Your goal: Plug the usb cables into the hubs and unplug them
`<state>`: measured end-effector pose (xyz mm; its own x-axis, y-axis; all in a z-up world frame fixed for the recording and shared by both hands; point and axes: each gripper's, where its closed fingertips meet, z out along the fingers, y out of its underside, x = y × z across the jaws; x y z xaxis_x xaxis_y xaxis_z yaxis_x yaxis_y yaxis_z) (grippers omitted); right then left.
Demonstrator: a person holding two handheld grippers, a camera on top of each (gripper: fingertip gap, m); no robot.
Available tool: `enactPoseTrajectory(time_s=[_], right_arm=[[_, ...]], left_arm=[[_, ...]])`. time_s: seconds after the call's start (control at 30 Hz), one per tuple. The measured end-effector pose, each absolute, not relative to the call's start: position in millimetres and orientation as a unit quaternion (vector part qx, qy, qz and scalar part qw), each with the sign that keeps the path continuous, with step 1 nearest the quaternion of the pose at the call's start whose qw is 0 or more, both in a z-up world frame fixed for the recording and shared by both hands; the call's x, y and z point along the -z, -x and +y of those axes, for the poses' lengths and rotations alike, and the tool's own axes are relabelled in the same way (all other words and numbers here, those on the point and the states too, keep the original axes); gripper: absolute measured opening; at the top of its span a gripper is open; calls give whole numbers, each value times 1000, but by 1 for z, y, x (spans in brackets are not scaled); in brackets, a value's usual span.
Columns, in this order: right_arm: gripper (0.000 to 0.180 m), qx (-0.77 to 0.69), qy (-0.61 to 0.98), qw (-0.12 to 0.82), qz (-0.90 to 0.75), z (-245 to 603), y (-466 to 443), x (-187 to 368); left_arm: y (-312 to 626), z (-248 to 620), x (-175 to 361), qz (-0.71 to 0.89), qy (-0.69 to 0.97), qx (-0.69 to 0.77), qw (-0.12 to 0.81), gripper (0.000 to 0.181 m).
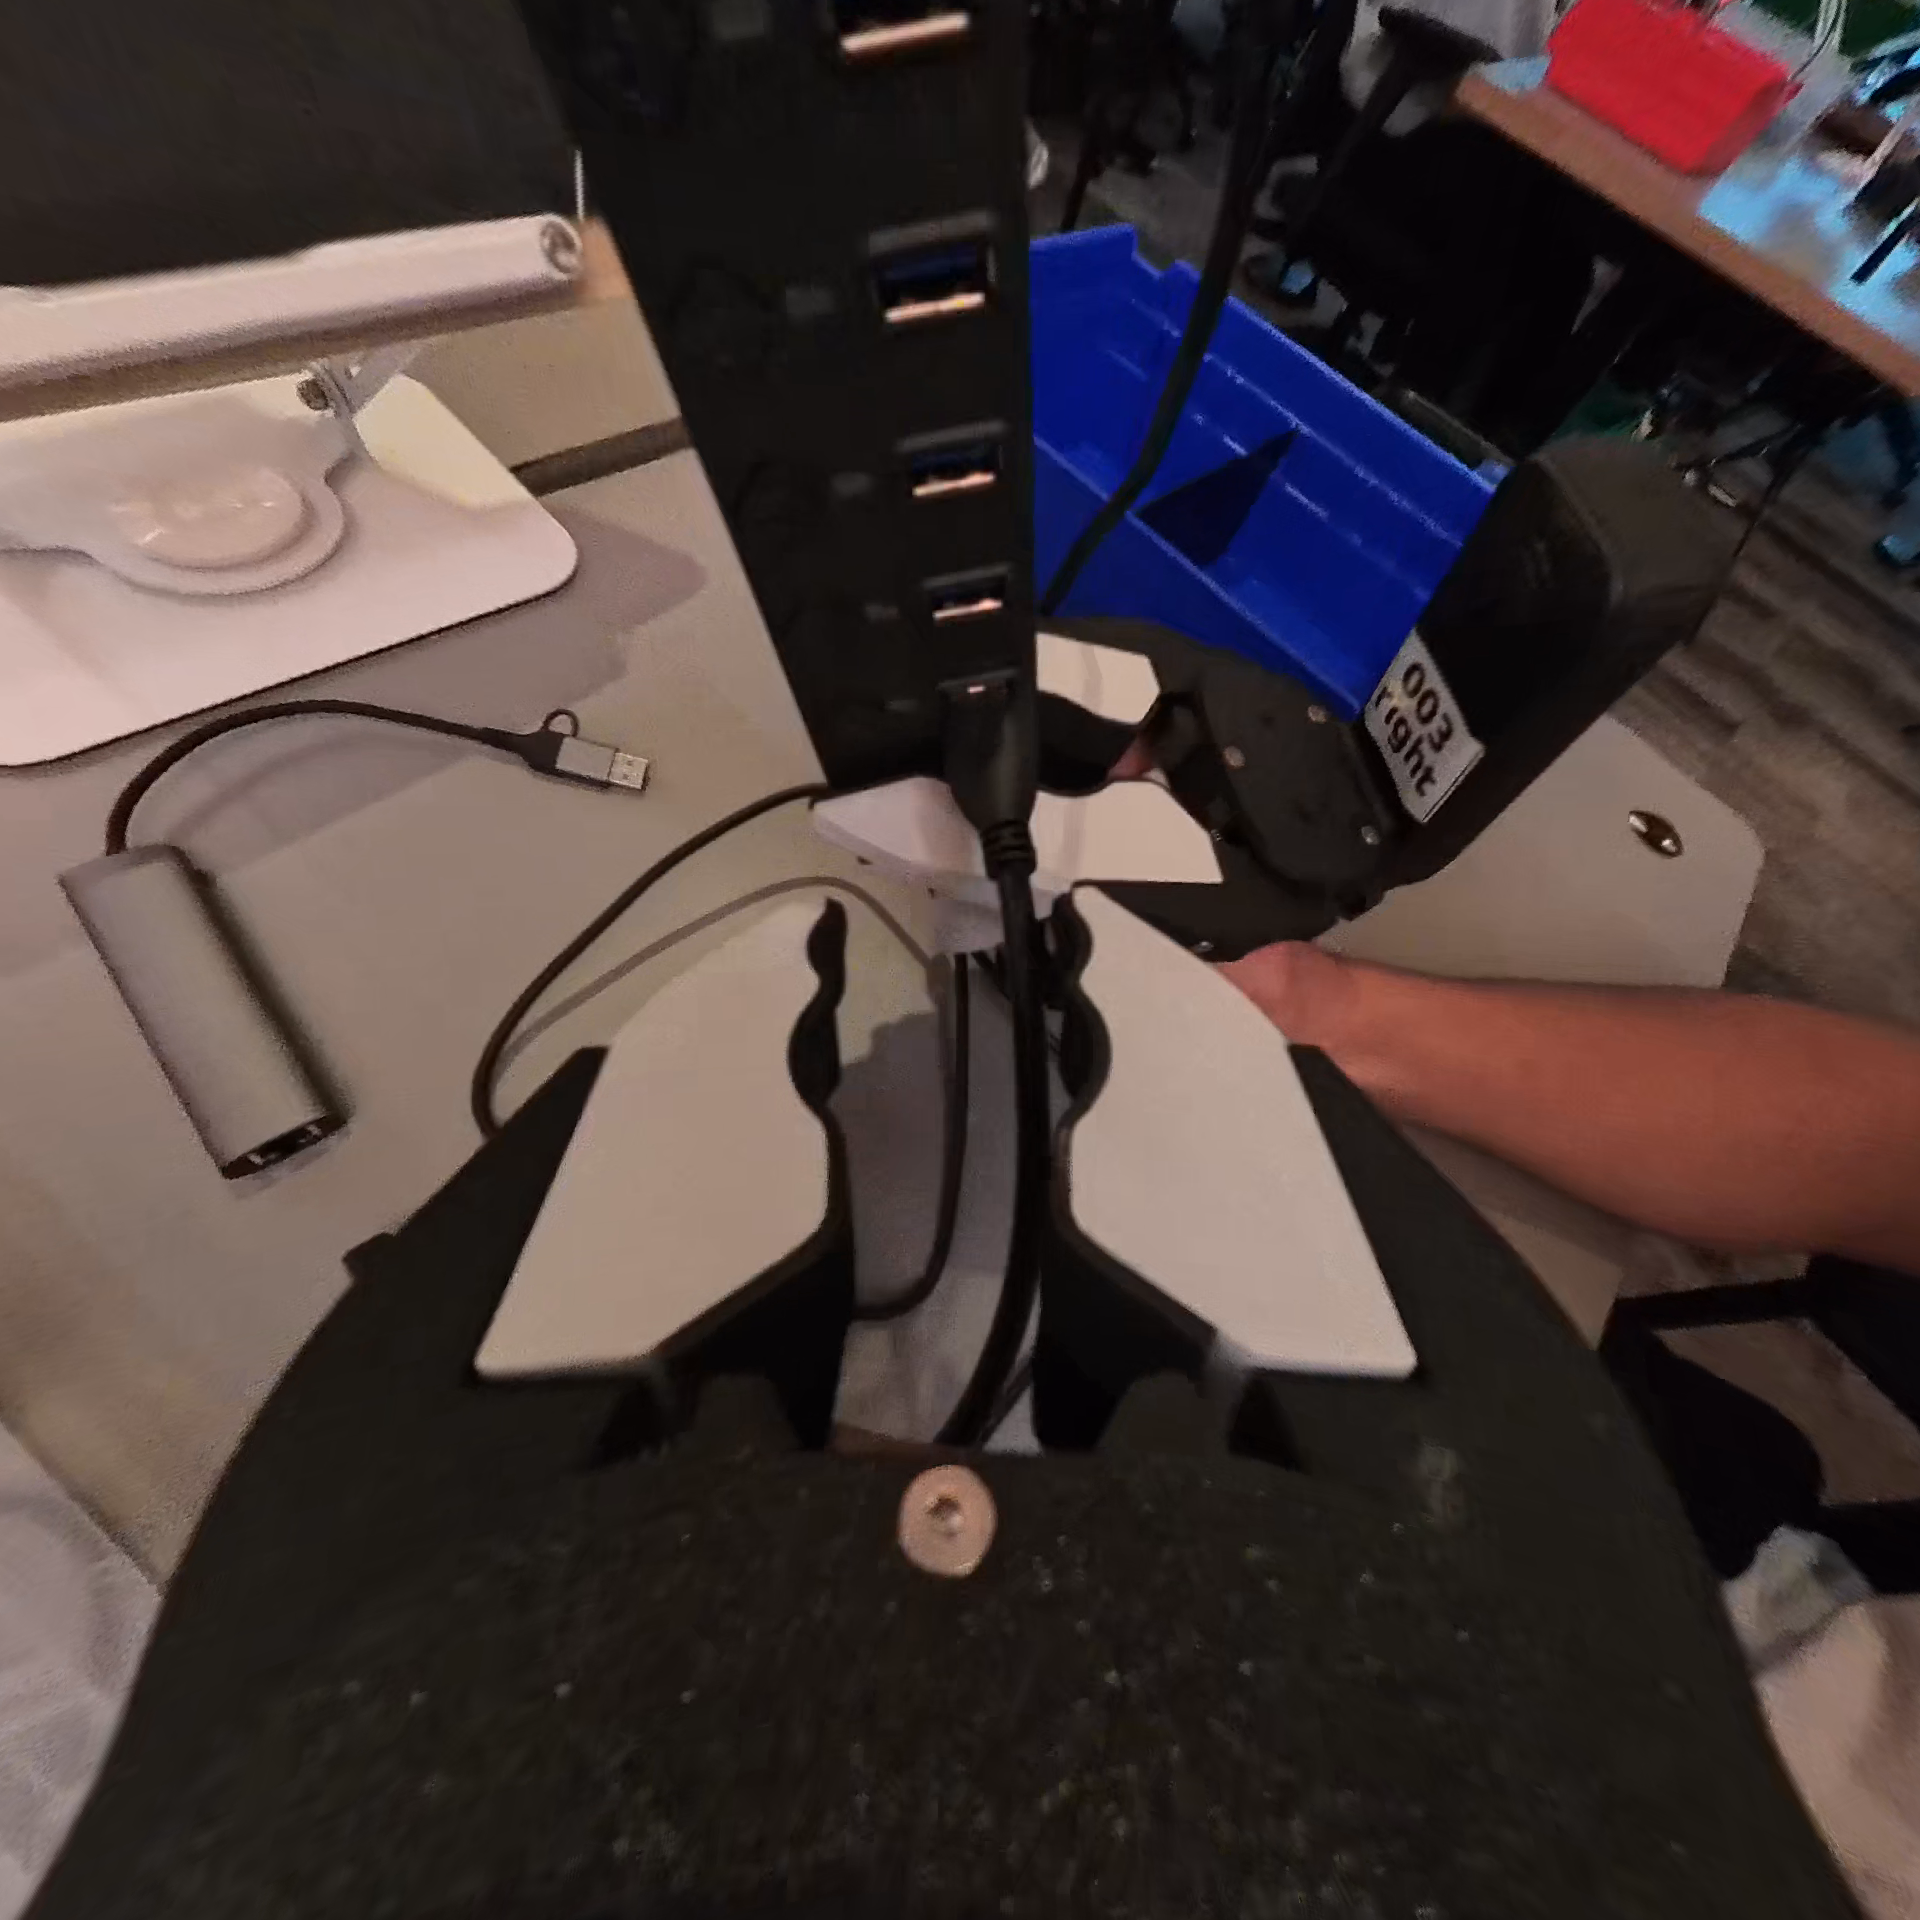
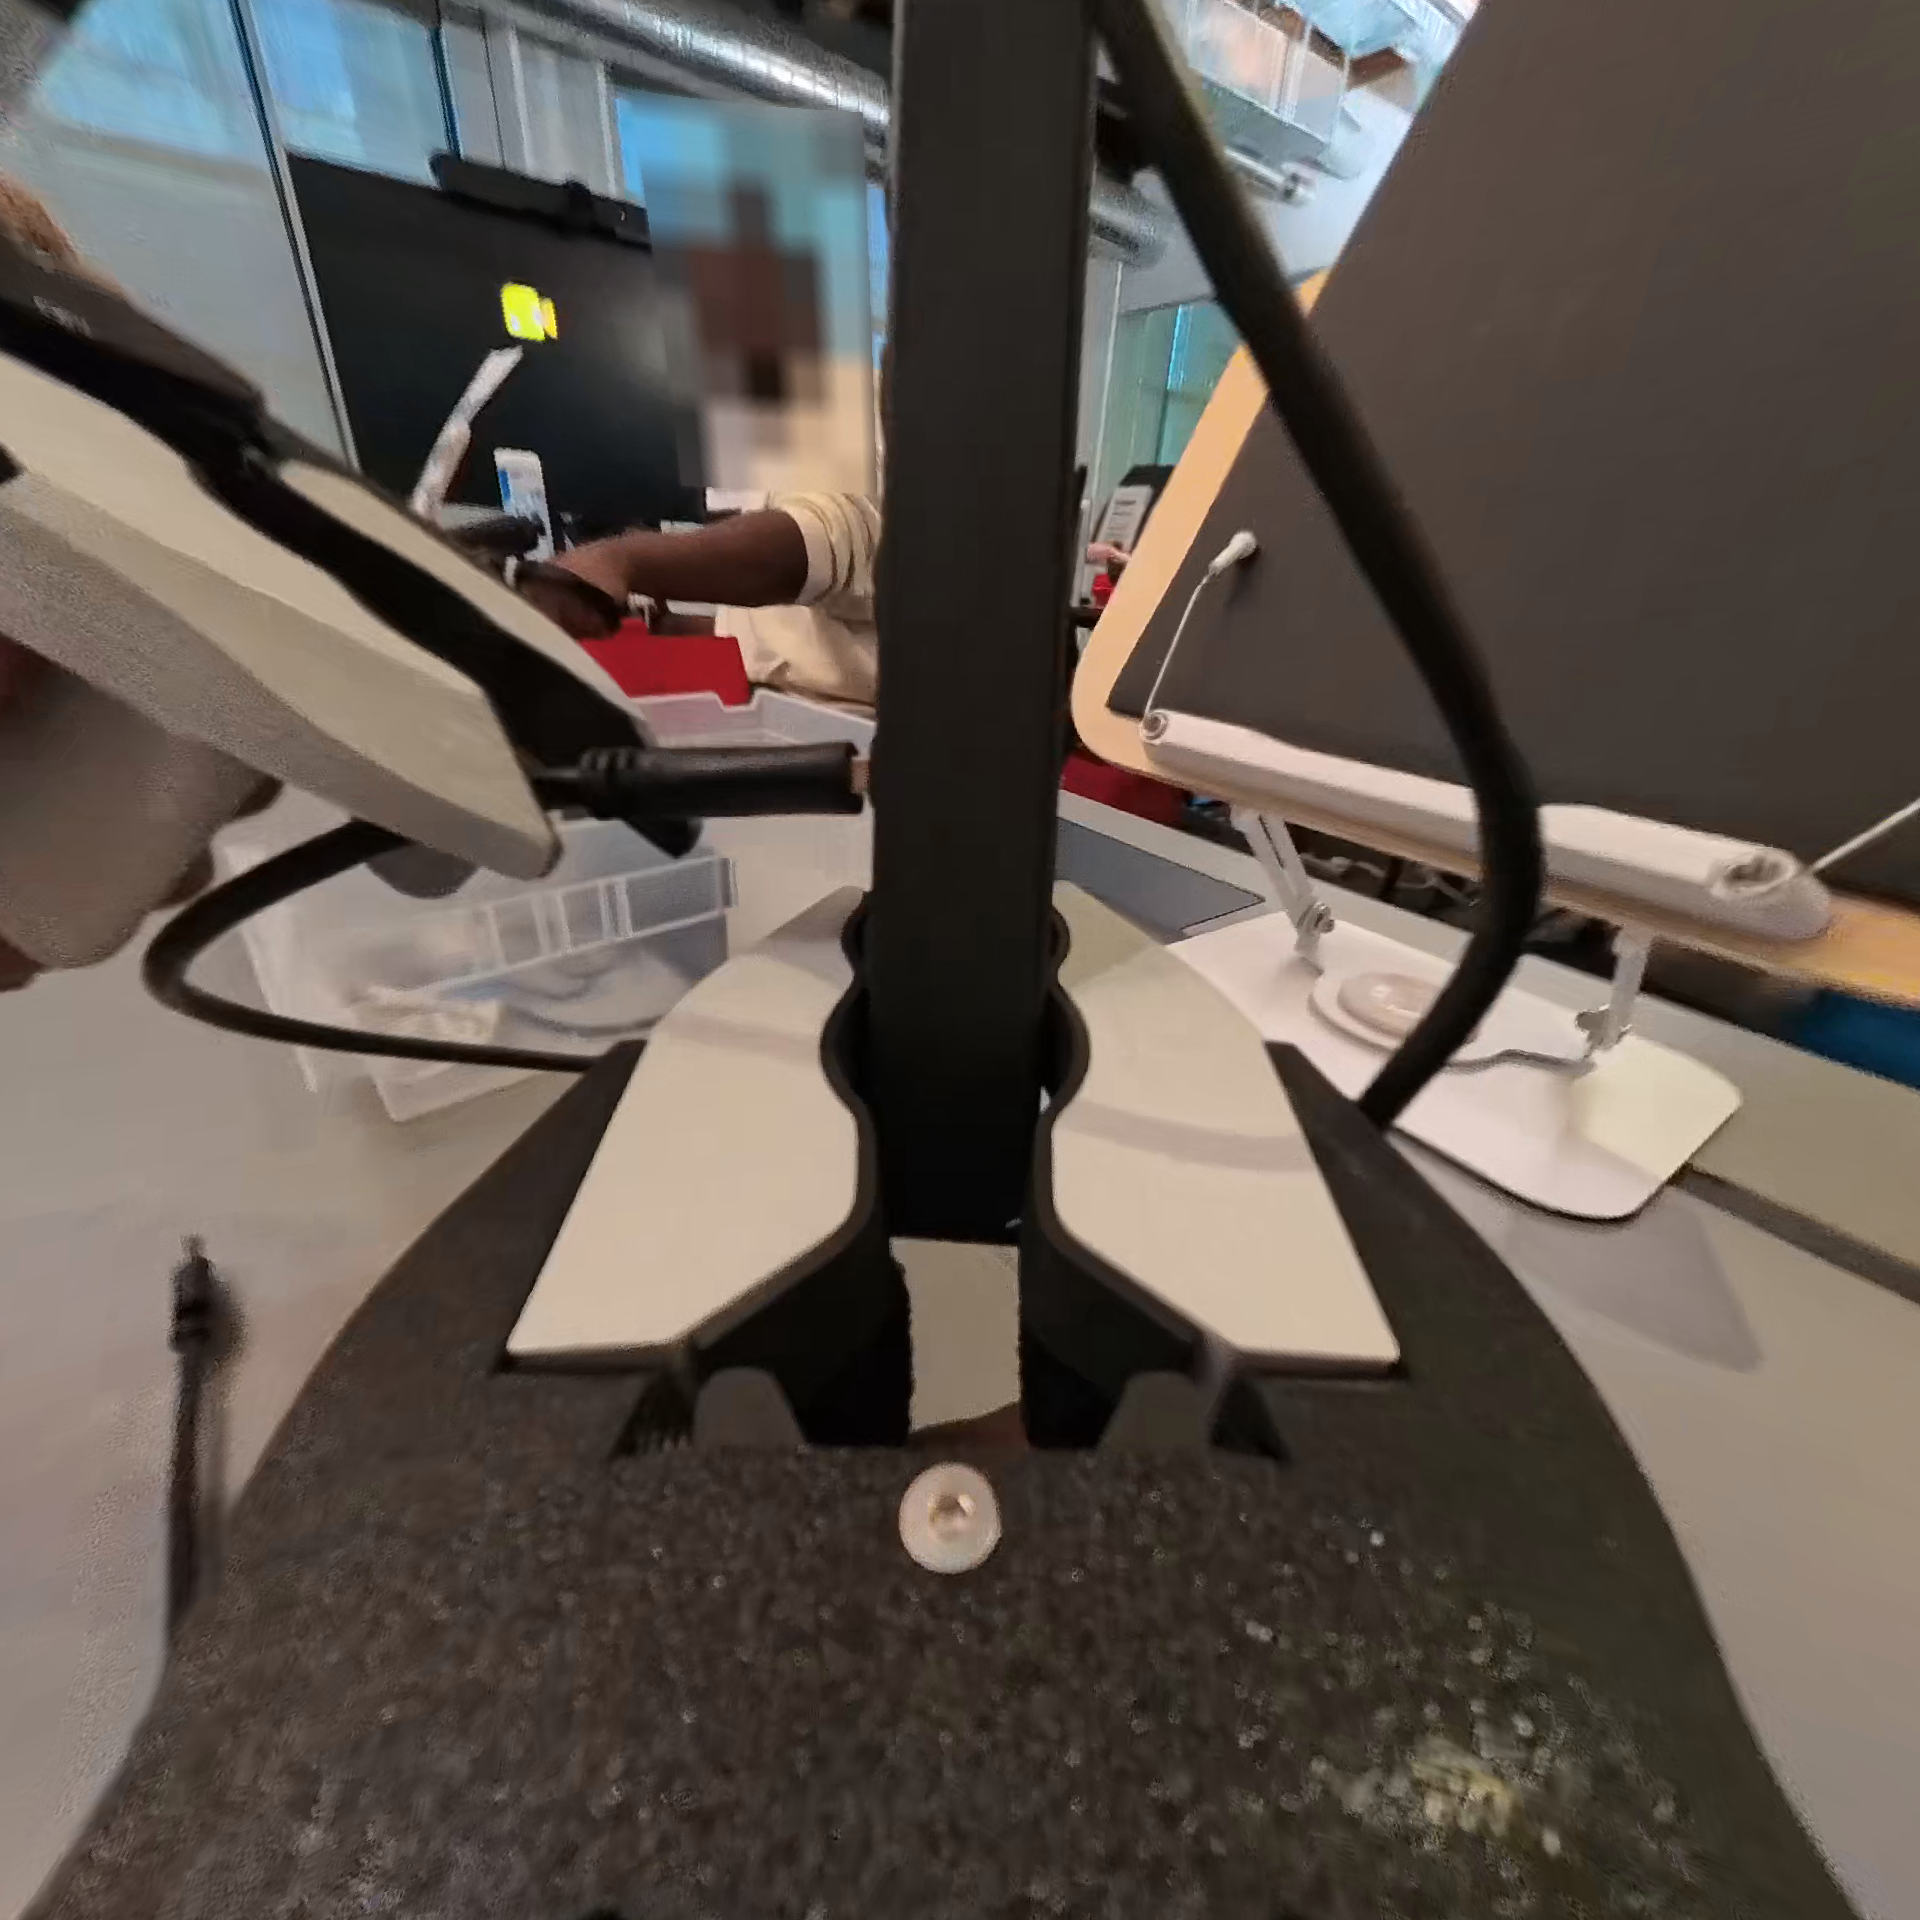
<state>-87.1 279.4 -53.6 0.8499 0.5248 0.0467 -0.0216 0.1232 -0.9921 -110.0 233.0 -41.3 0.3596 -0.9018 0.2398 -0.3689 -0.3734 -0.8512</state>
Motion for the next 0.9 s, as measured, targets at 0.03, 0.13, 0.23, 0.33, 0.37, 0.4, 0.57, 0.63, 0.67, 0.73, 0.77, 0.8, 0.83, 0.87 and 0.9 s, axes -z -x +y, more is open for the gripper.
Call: enactPoseTrajectory(time_s=[0.03,0.13,0.23,0.33,0.37,0.4,0.57,0.63,0.67,0.73,0.77,0.8,0.83,0.87,0.9], right_arm=[[26,-207,636,719,-187,280,86,54],[26,-235,634,709,-202,277,95,57],[26,-236,628,699,-247,267,117,60],[27,-228,628,690,-278,260,135,65],[27,-223,632,686,-282,260,137,67],[27,-221,637,682,-283,261,137,69],[37,-241,658,630,-335,259,151,88],[44,-253,661,615,-348,257,153,94],[46,-262,658,613,-350,256,153,93],[47,-287,651,615,-340,255,148,85],[46,-304,642,621,-331,254,145,78],[45,-320,638,626,-314,255,140,70],[44,-333,642,626,-292,258,135,64],[46,-345,649,618,-279,260,134,62],[47,-340,661,611,-272,263,134,64]], left_arm=[[111,235,37,418,740,381,363,44],[113,241,19,391,728,402,395,53],[116,247,7,374,721,404,421,58],[125,259,8,355,732,381,438,53],[127,261,10,349,737,385,432,53],[128,262,12,342,742,393,423,53],[135,272,27,343,764,365,408,52],[141,279,30,351,769,325,424,52],[142,281,31,351,770,320,426,52],[145,283,32,345,773,318,428,52],[146,286,34,345,774,308,431,52],[147,288,36,346,776,297,435,52],[146,288,39,347,777,292,436,52],[144,287,41,346,779,296,432,52],[141,285,43,345,780,301,426,53]])
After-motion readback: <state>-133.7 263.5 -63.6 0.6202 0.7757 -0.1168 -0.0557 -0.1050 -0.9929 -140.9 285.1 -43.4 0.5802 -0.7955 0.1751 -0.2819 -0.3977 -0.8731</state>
